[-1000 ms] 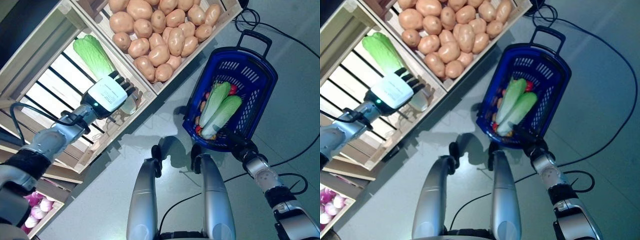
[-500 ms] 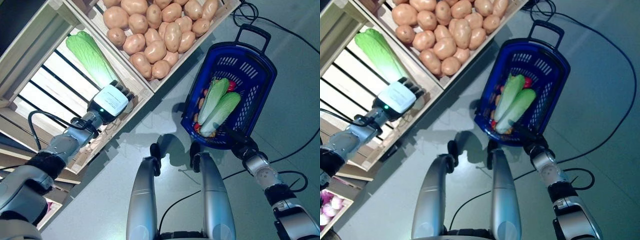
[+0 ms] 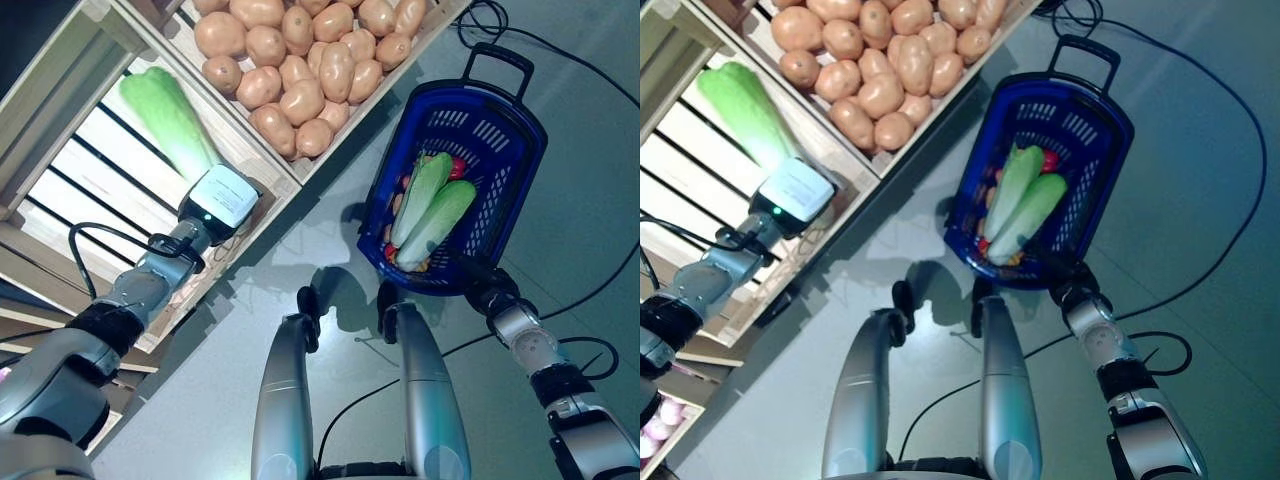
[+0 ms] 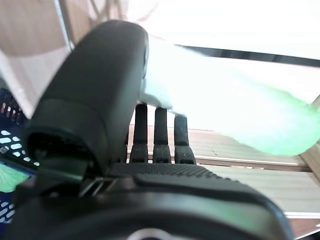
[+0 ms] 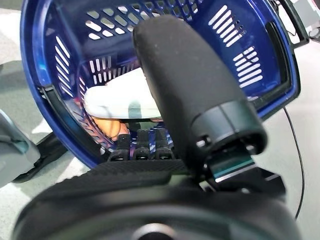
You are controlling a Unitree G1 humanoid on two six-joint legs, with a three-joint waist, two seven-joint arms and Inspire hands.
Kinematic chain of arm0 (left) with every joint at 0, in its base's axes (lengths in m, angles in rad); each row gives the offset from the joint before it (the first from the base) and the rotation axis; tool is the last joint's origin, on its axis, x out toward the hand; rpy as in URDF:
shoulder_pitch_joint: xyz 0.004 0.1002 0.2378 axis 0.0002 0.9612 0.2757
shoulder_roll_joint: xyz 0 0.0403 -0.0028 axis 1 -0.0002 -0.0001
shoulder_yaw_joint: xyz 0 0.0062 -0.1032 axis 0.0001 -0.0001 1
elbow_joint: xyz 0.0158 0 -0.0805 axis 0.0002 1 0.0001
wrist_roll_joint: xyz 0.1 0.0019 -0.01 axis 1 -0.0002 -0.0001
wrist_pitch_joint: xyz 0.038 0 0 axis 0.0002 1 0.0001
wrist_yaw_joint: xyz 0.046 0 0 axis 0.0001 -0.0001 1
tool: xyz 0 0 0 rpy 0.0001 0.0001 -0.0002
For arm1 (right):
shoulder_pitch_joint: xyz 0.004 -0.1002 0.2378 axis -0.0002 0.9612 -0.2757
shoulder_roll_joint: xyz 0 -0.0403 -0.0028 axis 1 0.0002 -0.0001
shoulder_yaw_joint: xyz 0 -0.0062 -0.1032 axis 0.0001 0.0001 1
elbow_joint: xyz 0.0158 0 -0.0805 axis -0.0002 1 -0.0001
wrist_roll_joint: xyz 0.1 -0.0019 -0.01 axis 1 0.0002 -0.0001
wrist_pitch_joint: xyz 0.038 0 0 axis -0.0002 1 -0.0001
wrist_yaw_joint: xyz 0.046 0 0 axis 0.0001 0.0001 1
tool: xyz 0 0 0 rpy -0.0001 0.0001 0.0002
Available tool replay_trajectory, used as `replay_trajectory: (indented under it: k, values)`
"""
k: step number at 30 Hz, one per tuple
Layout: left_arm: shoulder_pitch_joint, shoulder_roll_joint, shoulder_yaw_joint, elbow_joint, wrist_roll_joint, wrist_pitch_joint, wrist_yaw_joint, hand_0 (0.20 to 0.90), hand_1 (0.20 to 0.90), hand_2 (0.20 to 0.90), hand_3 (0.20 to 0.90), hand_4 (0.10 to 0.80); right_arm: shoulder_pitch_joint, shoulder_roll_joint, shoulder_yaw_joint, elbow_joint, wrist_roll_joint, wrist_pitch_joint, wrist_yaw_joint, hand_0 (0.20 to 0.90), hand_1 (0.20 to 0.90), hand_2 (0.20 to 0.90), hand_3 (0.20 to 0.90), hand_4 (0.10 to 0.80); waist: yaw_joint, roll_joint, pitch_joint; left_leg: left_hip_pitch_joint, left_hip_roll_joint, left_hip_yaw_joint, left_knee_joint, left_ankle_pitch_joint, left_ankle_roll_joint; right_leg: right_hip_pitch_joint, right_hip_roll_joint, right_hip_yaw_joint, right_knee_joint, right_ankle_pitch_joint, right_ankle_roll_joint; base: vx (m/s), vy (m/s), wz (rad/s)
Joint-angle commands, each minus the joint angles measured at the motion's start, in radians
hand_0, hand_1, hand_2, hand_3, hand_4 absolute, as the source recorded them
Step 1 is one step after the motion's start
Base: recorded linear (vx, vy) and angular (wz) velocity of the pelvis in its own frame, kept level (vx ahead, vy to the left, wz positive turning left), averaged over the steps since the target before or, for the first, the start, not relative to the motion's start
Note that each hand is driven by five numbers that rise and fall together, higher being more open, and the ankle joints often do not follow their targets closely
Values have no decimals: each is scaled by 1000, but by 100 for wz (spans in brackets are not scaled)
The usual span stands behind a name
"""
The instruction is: Put vegetables into the basket
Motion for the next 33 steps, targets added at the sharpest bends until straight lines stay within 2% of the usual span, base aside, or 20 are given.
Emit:
replay_trajectory:
  k: [1,12,18,23,27,33]
  values:
    - [-31,31,75,35,19,65,34,300,300,300,300,400,16,-51,-47,-89,-9,-19,-8,900,900,900,900,800,-2,-5,-3,27,-40,37,-73,24,11,50,-25,-42,-73,110,34,-11,20,-11]
    - [-25,20,81,55,-2,56,64,300,300,300,300,400,6,-47,-49,-88,-24,-11,-16,900,900,900,900,800,-1,1,-3,36,-49,37,-75,21,11,55,-27,-38,-78,116,37,-1,2,-1]
    - [-30,26,93,53,-112,72,117,300,300,300,300,400,7,-52,-47,-95,-32,-7,-15,900,900,900,900,800,-1,2,-3,32,-52,38,-76,21,13,50,-27,-37,-77,117,38,0,0,0]
    - [-18,32,143,27,-269,29,239,300,300,300,300,400,20,-56,-59,-109,-55,-2,-15,900,900,900,900,800,5,2,-3,36,-58,34,-83,20,13,55,-23,-37,-87,116,37,0,0,0]
    - [5,41,189,-23,-312,-4,270,300,300,300,300,400,35,-51,-71,-127,-62,-6,-19,900,900,900,900,800,14,5,-3,39,-63,30,-93,24,14,60,-23,-39,-95,116,36,0,0,0]
    - [39,23,226,-67,-360,-5,258,300,300,300,300,400,48,-38,-81,-152,-84,-5,-23,900,900,900,900,800,21,5,-3,43,-69,24,-103,25,15,63,-20,-43,-99,113,37,0,0,0]
